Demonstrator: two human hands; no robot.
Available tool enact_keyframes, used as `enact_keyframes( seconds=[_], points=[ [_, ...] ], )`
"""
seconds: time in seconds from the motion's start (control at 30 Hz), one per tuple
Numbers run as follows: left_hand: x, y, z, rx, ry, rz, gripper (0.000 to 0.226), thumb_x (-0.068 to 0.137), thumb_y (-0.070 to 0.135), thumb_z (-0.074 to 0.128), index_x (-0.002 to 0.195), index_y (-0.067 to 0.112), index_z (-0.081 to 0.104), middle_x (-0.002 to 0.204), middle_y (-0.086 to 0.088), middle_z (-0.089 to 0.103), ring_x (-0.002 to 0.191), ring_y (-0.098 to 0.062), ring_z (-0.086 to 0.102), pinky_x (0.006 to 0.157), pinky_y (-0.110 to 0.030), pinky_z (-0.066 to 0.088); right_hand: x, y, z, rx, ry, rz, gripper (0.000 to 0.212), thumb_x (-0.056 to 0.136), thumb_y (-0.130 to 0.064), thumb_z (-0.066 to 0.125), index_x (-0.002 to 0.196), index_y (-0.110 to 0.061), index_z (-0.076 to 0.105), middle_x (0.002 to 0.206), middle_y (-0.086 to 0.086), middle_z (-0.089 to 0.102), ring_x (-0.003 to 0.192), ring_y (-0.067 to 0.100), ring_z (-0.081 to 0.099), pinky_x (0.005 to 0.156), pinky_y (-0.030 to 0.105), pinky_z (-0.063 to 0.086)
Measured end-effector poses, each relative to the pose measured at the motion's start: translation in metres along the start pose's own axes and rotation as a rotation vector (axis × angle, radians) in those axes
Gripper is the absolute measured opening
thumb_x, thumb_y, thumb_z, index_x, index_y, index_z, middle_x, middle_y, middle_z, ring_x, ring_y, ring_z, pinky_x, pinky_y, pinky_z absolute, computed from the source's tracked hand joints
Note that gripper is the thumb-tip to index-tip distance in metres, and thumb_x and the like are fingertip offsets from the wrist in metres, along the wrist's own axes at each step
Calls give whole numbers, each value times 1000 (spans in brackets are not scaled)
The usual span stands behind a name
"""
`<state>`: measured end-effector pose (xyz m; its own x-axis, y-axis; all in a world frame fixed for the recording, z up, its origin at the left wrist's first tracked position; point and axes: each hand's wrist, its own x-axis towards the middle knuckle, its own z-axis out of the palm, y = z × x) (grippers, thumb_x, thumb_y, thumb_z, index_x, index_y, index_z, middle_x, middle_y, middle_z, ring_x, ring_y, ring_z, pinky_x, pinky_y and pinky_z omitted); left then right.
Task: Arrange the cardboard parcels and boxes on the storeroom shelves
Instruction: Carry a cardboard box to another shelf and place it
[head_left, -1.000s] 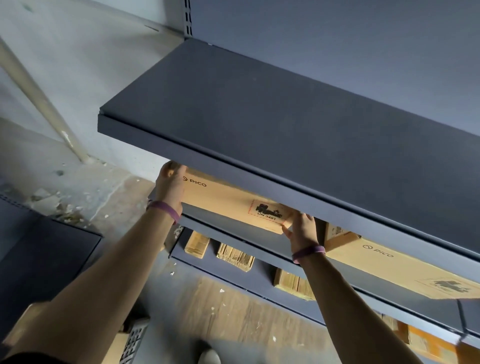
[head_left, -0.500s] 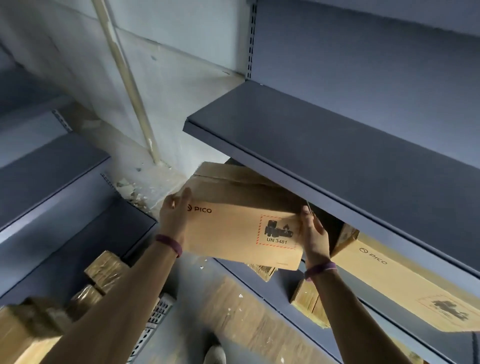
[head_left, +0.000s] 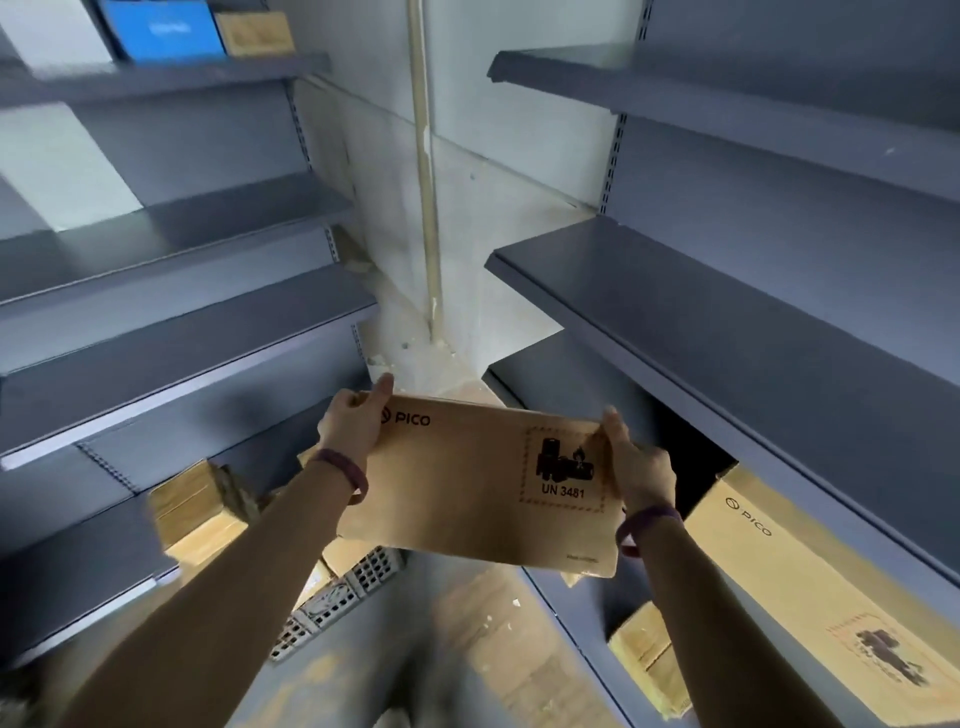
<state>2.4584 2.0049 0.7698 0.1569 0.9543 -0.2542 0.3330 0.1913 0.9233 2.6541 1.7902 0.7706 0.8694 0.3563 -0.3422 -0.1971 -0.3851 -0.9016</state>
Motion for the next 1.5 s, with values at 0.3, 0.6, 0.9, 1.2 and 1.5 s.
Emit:
enact_keyframes(
  seconds=[0.3,0.6,0.9,1.2,1.5],
  points=[
    [-29,-6,-37,-51,61,-41,43,91,55,65,106,15,58,105,-9,62,95,-24,56,85,-37,47,-24,-13,3,13,-82,-63,49,93,-58,55,65,-18,61,67,3,65,63,20,59,64,30,44],
    [-39,26,-81,-159,53,24,38,96,44,63,111,12,52,103,-11,61,86,-21,57,69,-33,47,-46,-53,19,109,-166,-139,36,90,-47,63,75,-14,59,69,1,61,66,18,56,62,30,41],
    [-67,12,-113,-366,-85,150,26,98,15,62,119,11,49,101,-6,62,81,-18,65,69,-33,56,-52,-43,12,283,-370,-294,52,84,-26,65,135,-15,57,99,6,74,92,22,70,91,37,52],
    [-82,-30,-123,-370,-193,106,60,84,-13,64,136,9,44,128,-9,54,112,-29,57,93,-45,52,-60,-11,7,381,-325,-377,32,91,1,63,120,-13,65,112,6,68,104,20,64,85,31,49],
    [-90,-36,-126,-334,-133,220,42,95,14,65,135,24,57,133,-6,58,118,-33,56,98,-54,49,-66,8,5,332,-358,-493,46,87,14,61,109,-26,54,117,3,57,115,29,52,84,39,46]
  ],
)
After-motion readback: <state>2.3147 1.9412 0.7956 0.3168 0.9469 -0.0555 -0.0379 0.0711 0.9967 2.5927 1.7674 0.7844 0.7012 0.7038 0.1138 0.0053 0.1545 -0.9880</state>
